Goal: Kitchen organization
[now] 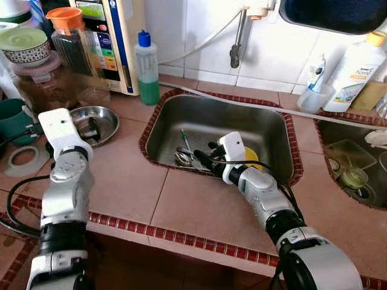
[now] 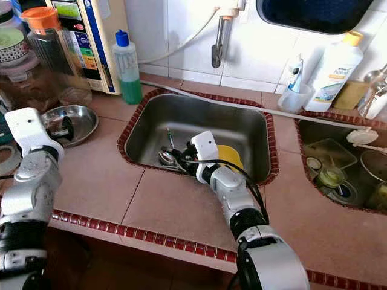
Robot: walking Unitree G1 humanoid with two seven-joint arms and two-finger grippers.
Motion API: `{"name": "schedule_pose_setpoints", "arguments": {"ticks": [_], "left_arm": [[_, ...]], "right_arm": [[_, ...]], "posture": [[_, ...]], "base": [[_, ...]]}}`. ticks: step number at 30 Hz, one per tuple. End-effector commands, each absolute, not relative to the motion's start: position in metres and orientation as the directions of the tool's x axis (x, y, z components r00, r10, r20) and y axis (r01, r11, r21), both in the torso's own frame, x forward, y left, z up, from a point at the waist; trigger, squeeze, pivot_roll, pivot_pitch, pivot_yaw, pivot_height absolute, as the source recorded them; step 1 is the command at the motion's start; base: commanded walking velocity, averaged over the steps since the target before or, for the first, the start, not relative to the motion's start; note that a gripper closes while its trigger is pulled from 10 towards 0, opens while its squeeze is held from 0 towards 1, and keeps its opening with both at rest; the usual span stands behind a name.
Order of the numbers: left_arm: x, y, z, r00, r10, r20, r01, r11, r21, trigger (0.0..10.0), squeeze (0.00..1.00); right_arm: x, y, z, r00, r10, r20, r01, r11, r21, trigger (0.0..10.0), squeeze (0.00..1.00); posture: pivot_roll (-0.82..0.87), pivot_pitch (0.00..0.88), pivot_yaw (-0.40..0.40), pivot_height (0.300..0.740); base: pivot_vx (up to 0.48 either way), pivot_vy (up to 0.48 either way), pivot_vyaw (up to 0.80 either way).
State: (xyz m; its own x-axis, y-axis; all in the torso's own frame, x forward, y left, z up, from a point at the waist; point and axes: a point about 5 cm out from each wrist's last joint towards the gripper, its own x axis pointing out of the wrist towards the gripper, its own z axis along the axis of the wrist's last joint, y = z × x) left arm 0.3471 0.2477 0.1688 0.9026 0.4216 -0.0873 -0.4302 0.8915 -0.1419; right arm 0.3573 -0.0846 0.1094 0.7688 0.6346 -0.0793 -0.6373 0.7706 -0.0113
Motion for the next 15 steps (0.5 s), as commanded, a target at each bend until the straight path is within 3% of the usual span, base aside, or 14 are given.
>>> {"name": "schedule_pose_setpoints", "arguments": {"ticks": [1, 2, 15], "left_arm": [[0.35, 0.254, 0.167, 0.887, 0.448, -0.115, -0.462, 0.867, -0.188, 10.0, 0.0], [0.351, 0.256, 0.165, 0.872, 0.468, -0.143, -0.489, 0.839, -0.237, 10.0, 0.0], [0.357, 0.251, 0.145, 0.841, 0.462, -0.282, -0.534, 0.791, -0.299, 10.0, 0.0]], "right_arm": [[0.355, -0.084, 0.113, 0.745, 0.665, -0.053, -0.666, 0.746, -0.009, 10.0, 0.2], [0.353, -0.084, 0.115, 0.732, 0.679, -0.046, -0.68, 0.733, -0.012, 10.0, 0.0], [0.345, -0.084, 0.123, 0.684, 0.729, -0.021, -0.729, 0.684, -0.011, 10.0, 0.0]], "posture": [[0.11, 0.058, -0.007, 0.74], [0.11, 0.057, -0.007, 0.74], [0.1, 0.058, -0.01, 0.74]], "base": [[0.0, 0.0, 0.0], [0.0, 0.0, 0.0], [0.0, 0.0, 0.0]]}}
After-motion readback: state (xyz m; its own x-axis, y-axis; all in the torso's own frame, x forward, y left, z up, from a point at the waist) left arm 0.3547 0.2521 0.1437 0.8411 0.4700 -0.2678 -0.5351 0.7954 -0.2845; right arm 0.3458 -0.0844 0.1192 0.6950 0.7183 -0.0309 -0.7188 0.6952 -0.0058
